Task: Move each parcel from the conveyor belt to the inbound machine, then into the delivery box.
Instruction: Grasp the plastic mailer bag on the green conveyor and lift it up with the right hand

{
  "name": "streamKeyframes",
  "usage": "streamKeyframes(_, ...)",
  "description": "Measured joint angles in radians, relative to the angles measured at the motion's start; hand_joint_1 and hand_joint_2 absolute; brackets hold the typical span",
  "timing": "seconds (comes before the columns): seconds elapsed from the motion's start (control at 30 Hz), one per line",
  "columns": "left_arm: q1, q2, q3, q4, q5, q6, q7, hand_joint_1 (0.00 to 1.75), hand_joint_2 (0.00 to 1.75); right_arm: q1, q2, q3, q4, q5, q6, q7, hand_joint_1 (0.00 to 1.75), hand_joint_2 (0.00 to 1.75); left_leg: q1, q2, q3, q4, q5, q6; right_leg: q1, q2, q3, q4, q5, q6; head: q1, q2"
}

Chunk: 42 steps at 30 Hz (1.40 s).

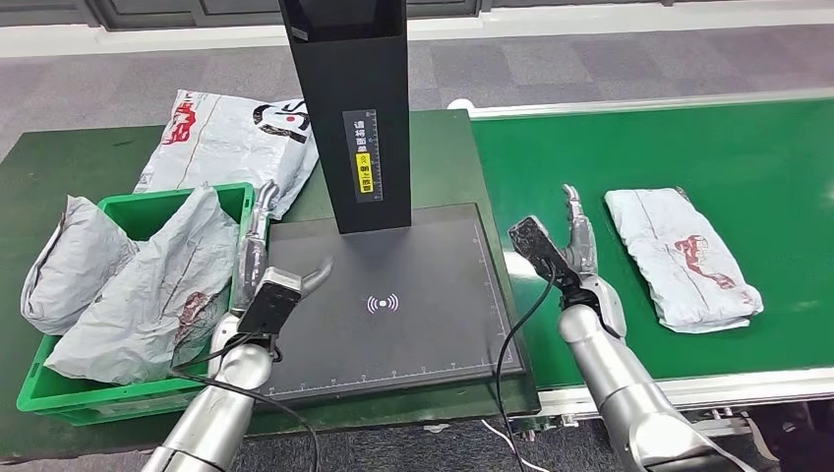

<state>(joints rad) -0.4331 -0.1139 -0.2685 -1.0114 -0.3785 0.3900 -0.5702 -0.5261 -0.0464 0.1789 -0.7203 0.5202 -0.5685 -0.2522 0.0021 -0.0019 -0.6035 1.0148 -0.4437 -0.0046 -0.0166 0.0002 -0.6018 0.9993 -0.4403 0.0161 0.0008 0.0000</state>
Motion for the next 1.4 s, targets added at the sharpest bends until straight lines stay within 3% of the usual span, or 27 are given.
streamKeyframes(0.23, -0.114, -0.077, -0.030, 0.189, 0.155, -0.082, -0.052, 0.00, 1.75, -0.068, -0.051, 0.000, 0.158, 0.181, -0.123, 0.161, 0.00, 1.75, -0.001, -0.001, -0.001, 0.001, 0.001, 0.001, -0.001, -0.001, 0.001, 0.000, 0.001, 0.002, 0.000, 0.000)
streamKeyframes(0.43, -0.197, -0.107, -0.031, 0.349, 0.302, -0.320, -0.024, 0.00, 1.75, -0.106, -0.106, -0.001, 0.280, 0.340, -0.084, 0.394, 0.00, 1.75, -0.001, -0.001, -0.001, 0.001, 0.000, 0.001, -0.001, -0.001, 0.000, 0.000, 0.001, 0.002, 0.000, 0.000)
streamKeyframes(0.6, -0.209, -0.124, -0.040, 0.440, 0.312, -0.375, -0.028, 0.00, 1.75, -0.111, -0.158, -0.001, 0.339, 0.438, -0.034, 0.565, 0.00, 1.75, -0.001, -0.001, -0.002, 0.001, 0.000, 0.001, -0.001, -0.001, 0.000, 0.000, 0.001, 0.002, 0.000, 0.000)
streamKeyframes(1.03, -0.211, -0.137, -0.045, 0.494, 0.313, -0.383, -0.030, 0.00, 1.75, -0.102, -0.222, -0.001, 0.397, 0.510, 0.024, 0.679, 0.00, 1.75, -0.001, -0.001, -0.002, 0.001, 0.000, 0.001, -0.001, -0.001, -0.001, 0.000, 0.001, 0.002, 0.000, 0.000)
streamKeyframes(1.27, -0.211, -0.137, -0.045, 0.495, 0.313, -0.382, -0.028, 0.00, 1.75, -0.087, -0.235, -0.001, 0.405, 0.515, 0.043, 0.684, 0.00, 1.75, -0.001, -0.001, -0.002, 0.001, 0.000, 0.001, -0.001, -0.001, -0.001, 0.000, 0.001, 0.002, 0.000, 0.000)
streamKeyframes(1.4, -0.210, -0.135, -0.045, 0.494, 0.315, -0.374, -0.026, 0.00, 1.75, -0.085, -0.236, -0.001, 0.406, 0.537, 0.102, 0.696, 0.00, 1.75, -0.001, -0.001, -0.002, 0.001, 0.000, 0.001, -0.001, -0.001, -0.001, 0.000, 0.001, 0.002, 0.000, 0.000)
